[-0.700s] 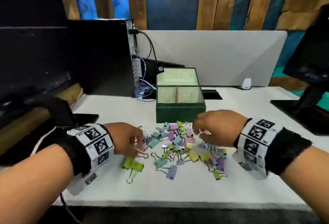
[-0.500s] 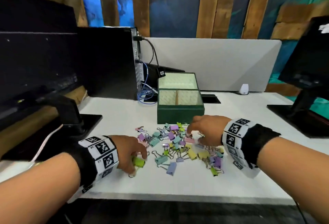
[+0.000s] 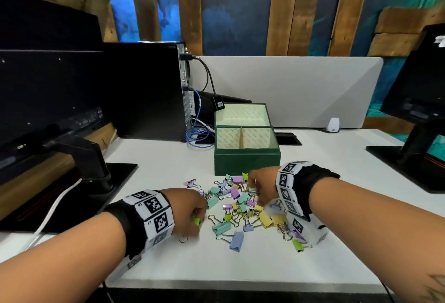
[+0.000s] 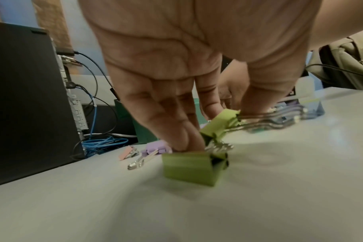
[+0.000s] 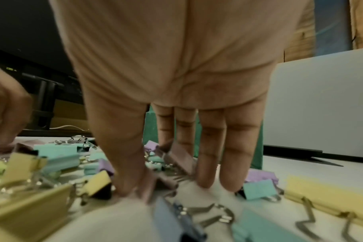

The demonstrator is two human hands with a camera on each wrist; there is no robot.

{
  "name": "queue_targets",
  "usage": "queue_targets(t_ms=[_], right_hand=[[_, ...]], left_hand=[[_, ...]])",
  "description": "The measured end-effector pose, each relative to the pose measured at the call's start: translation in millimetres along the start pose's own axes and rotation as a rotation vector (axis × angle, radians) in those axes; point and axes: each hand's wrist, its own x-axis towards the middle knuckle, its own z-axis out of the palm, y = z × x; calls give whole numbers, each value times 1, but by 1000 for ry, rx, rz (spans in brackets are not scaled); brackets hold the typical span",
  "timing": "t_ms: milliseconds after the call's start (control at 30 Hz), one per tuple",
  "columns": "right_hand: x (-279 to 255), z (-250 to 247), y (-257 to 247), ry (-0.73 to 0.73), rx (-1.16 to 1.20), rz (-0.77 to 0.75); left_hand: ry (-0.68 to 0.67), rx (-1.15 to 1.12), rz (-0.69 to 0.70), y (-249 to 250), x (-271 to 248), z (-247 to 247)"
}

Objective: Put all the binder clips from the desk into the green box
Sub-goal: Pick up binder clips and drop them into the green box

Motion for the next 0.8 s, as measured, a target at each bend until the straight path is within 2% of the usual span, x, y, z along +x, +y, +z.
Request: queue_targets(t_ms=[133,267,333,467,567,667,800], right_hand=[[-6,-1,-4,-30,-86,-1],[-15,-2,-7,-61,-79,-40],[-15,0,-5,-47,-26,-61],[-7,-2,9,-37,94,-39],[-11,-18,26,66,226,-87],[-5,-38,50,100,537,-82],[17,-55,79,137,1239,-116]], left_hand=[[131,-151,-62,-9,-6,-12],[230,-638,-110,-16,-13,-19],[232,-788,-158,-16,-15,-20],[175,-908,-244,-25,-9,-19],[184,-998,-242,-31,-1,-24],[223,-1053,-200,-32,25,-38],[270,-1019,-127,-20,76,-65]])
